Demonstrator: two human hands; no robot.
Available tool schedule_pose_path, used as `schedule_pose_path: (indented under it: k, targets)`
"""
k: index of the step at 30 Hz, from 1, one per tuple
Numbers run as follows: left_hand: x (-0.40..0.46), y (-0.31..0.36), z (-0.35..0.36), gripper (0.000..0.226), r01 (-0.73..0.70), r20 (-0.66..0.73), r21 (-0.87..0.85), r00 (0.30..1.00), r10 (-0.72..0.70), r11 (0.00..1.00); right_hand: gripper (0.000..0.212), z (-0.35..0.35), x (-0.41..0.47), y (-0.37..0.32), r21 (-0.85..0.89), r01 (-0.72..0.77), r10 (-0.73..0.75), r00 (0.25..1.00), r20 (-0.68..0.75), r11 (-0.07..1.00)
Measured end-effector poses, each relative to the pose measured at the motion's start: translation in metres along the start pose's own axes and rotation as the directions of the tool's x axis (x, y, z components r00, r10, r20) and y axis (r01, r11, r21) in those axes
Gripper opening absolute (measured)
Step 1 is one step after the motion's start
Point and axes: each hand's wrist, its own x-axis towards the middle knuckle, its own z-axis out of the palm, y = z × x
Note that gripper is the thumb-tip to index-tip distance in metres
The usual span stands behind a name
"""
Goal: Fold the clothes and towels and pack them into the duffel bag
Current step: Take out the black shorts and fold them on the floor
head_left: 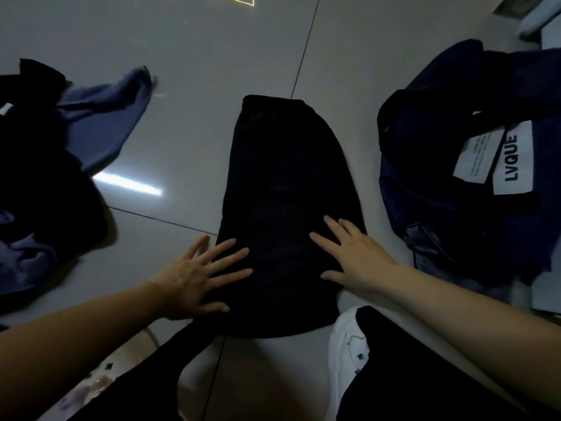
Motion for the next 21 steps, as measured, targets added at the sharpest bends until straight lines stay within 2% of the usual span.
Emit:
schedule_pose_path:
  k: [3, 5, 7, 10, 11, 13, 15, 16, 17, 18, 19, 21]
  targets:
    - [-0.011, -0.002, -0.004, 0.080, 0.031, 0.108, 0.032, 0.994, -0.035, 0.999, 0.073, -0.013, -0.002, -0.016, -0.014, 0.047, -0.047, 0.999, 0.007, 0.999]
    - [-0.020, -0.003, -0.015, 0.080, 0.016, 0.015, 0.022, 1.000, -0.017, 1.000, 0.065, -0.027, 0.001, -0.028, -0.033, 0.111, -0.110, 0.994, 0.018, 0.993]
    - [-0.026, -0.005, -0.027, 0.074, 0.011, -0.081, -0.065, 0.997, -0.016, 0.998, 0.057, -0.043, 0.010, -0.034, 0.059, 0.102, -0.100, 0.994, -0.035, 0.993]
    - [-0.016, -0.013, -0.044, 0.051, -0.133, -0.270, -0.161, 0.959, 0.086, 0.978, 0.052, -0.073, 0.041, -0.025, 0.317, 0.000, 0.079, 0.968, -0.237, 0.948]
    - [-0.007, -0.019, -0.053, 0.045, -0.137, -0.309, -0.200, 0.948, 0.070, 0.970, 0.054, -0.085, 0.056, -0.017, 0.374, -0.028, 0.151, 0.941, -0.302, 0.927]
    - [0.019, -0.038, -0.067, 0.043, -0.062, -0.375, -0.301, 0.925, -0.058, 0.952, 0.060, -0.109, 0.086, 0.004, 0.523, -0.126, 0.331, 0.888, -0.320, 0.843]
    - [0.047, -0.060, -0.083, 0.052, 0.086, -0.391, -0.355, 0.891, -0.231, 0.931, 0.067, -0.130, 0.114, 0.023, 0.723, -0.251, 0.524, 0.833, -0.177, 0.644]
    - [0.059, -0.071, -0.092, 0.057, 0.171, -0.374, -0.348, 0.876, -0.304, 0.922, 0.069, -0.135, 0.124, 0.029, 0.789, -0.293, 0.570, 0.817, -0.087, 0.541]
    - [0.070, -0.080, -0.098, 0.063, 0.251, -0.313, -0.329, 0.880, -0.356, 0.910, 0.068, -0.136, 0.132, 0.030, 0.811, -0.319, 0.583, 0.812, -0.034, 0.490]
    - [0.080, -0.087, -0.099, 0.070, 0.308, -0.244, -0.299, 0.890, -0.384, 0.903, 0.062, -0.135, 0.136, 0.027, 0.799, -0.330, 0.587, 0.809, -0.035, 0.503]
    - [0.087, -0.090, -0.101, 0.078, 0.344, -0.153, -0.273, 0.906, -0.394, 0.898, 0.053, -0.130, 0.136, 0.021, 0.739, -0.326, 0.566, 0.819, -0.090, 0.589]
    - [0.095, -0.084, -0.097, 0.089, 0.377, 0.003, -0.282, 0.920, -0.392, 0.882, 0.036, -0.118, 0.122, -0.002, 0.498, -0.202, 0.362, 0.899, -0.248, 0.843]
